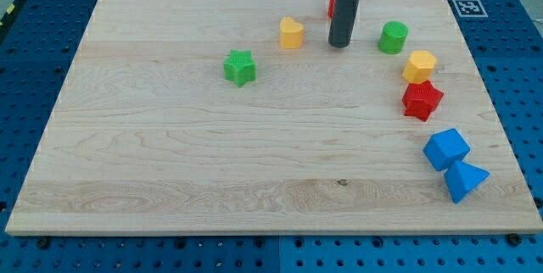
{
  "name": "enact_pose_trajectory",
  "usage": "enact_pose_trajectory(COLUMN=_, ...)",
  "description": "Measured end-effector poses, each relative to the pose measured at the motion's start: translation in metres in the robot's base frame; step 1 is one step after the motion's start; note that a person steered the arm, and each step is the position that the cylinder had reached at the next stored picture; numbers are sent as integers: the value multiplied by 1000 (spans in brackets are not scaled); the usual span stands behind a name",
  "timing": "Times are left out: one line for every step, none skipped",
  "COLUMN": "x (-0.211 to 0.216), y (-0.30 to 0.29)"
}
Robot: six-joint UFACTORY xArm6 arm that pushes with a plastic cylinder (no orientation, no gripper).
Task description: Move the green circle above the hexagon
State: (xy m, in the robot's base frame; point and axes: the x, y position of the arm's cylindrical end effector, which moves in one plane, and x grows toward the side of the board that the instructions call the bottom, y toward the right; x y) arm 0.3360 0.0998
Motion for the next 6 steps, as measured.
enact_pose_trajectory(x=-3, y=4)
enact_pose_trajectory(x=-7, y=13)
enact_pose_trajectory(x=-15, y=27)
enact_pose_trajectory(x=-22, y=45)
enact_pose_trajectory(x=-22, y=54)
enact_pose_trajectory(x=-22, y=64)
